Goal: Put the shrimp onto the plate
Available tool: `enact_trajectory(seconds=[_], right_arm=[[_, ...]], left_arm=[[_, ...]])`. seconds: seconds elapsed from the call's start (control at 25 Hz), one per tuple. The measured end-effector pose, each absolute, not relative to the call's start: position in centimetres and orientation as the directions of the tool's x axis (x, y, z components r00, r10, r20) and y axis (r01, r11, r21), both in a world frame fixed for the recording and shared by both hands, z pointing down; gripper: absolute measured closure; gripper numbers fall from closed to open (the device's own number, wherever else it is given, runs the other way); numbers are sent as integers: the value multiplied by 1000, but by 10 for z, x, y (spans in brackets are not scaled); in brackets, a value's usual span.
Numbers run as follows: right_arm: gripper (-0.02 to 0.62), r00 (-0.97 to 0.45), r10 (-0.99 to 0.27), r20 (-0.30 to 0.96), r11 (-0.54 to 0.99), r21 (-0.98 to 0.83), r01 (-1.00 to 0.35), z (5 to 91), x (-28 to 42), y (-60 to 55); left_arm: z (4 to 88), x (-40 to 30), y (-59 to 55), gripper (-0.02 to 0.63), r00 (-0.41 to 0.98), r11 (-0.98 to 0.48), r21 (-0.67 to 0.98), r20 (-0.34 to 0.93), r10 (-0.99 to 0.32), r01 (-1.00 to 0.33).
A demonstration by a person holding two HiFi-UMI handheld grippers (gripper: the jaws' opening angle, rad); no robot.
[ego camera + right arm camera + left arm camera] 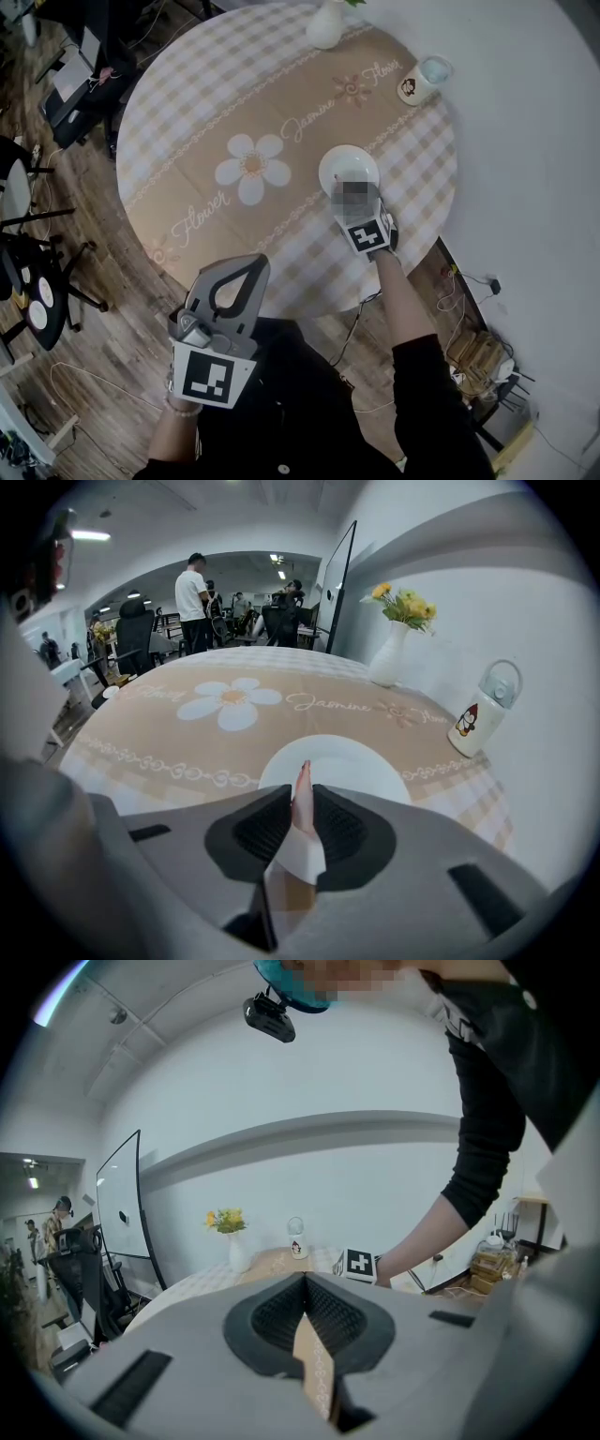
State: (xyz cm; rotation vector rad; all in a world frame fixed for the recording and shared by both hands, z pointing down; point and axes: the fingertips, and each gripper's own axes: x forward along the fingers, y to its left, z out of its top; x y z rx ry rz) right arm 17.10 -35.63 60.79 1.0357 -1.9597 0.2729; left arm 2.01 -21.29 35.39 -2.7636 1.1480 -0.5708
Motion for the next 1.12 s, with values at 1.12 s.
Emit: enact_trajectory(seconds=[1.12], right_arm=[[506,-307,-522,796,606,93,-790,618,168,-374]], left_arm=[[361,14,-219,606,640,-710,-221,317,-700,-668]])
